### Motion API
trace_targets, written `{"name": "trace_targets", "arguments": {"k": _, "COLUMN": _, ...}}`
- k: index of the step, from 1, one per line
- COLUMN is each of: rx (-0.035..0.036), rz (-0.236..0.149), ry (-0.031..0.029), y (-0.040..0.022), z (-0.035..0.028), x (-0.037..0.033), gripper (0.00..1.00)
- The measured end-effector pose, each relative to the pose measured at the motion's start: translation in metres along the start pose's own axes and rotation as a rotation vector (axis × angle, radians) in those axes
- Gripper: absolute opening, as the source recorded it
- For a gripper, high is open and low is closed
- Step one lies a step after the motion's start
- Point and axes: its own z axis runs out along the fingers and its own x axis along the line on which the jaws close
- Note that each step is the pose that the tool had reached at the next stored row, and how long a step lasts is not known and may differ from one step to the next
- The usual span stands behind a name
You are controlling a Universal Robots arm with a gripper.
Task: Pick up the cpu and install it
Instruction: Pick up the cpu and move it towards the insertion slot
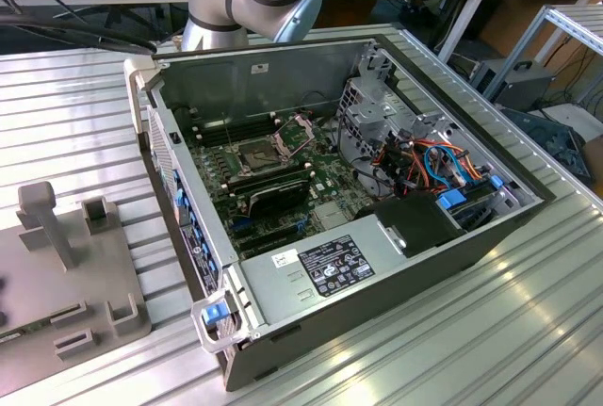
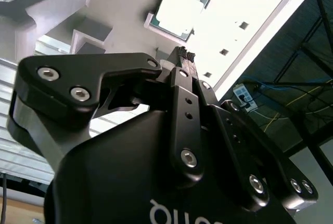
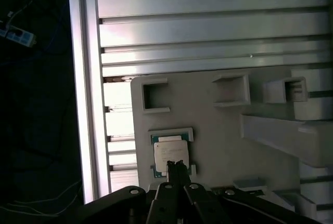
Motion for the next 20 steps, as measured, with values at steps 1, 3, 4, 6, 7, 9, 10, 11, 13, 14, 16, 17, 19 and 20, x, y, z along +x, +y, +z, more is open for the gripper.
{"name": "trace_targets", "arguments": {"k": 1, "rx": 0.0000, "rz": 0.000, "ry": 0.0002, "y": -0.0024, "z": 0.0097, "x": 0.0001, "gripper": 0.11}}
{"name": "trace_targets", "arguments": {"k": 3, "rx": 0.0008, "rz": 0.000, "ry": 0.0003, "y": -0.0025, "z": 0.0115, "x": 0.0001, "gripper": 0.11}}
{"name": "trace_targets", "arguments": {"k": 4, "rx": 0.0008, "rz": 0.000, "ry": 0.0003, "y": -0.0026, "z": 0.0115, "x": 0.0001, "gripper": 0.11}}
{"name": "trace_targets", "arguments": {"k": 6, "rx": 0.0009, "rz": 0.000, "ry": 0.0003, "y": -0.0026, "z": 0.0114, "x": 0.0001, "gripper": 0.11}}
{"name": "trace_targets", "arguments": {"k": 7, "rx": 0.0009, "rz": 0.000, "ry": 0.0003, "y": -0.0025, "z": 0.0115, "x": 0.0001, "gripper": 0.11}}
{"name": "trace_targets", "arguments": {"k": 9, "rx": 0.0009, "rz": 0.000, "ry": 0.0003, "y": -0.0026, "z": 0.0115, "x": 0.0001, "gripper": 0.11}}
{"name": "trace_targets", "arguments": {"k": 10, "rx": 0.0009, "rz": 0.000, "ry": 0.0003, "y": -0.0026, "z": 0.0115, "x": 0.0001, "gripper": 0.11}}
{"name": "trace_targets", "arguments": {"k": 11, "rx": 0.0010, "rz": 0.000, "ry": 0.0003, "y": -0.0026, "z": 0.0115, "x": 0.0001, "gripper": 0.11}}
{"name": "trace_targets", "arguments": {"k": 13, "rx": 0.0010, "rz": 0.000, "ry": 0.0003, "y": -0.0026, "z": 0.0115, "x": 0.0001, "gripper": 0.11}}
{"name": "trace_targets", "arguments": {"k": 14, "rx": 0.0010, "rz": 0.000, "ry": 0.0003, "y": -0.0026, "z": 0.0115, "x": 0.0001, "gripper": 0.11}}
{"name": "trace_targets", "arguments": {"k": 16, "rx": 0.0010, "rz": 0.000, "ry": 0.0003, "y": -0.0026, "z": 0.0115, "x": 0.0001, "gripper": 0.11}}
{"name": "trace_targets", "arguments": {"k": 17, "rx": 0.0010, "rz": 0.000, "ry": 0.0003, "y": -0.0026, "z": 0.0114, "x": 0.0001, "gripper": 0.17}}
{"name": "trace_targets", "arguments": {"k": 19, "rx": 0.0011, "rz": 0.000, "ry": 0.0003, "y": -0.0026, "z": 0.0115, "x": 0.0001, "gripper": 0.29}}
{"name": "trace_targets", "arguments": {"k": 20, "rx": 0.0010, "rz": 0.000, "ry": 0.0003, "y": -0.0025, "z": 0.0115, "x": 0.0001, "gripper": 0.29}}
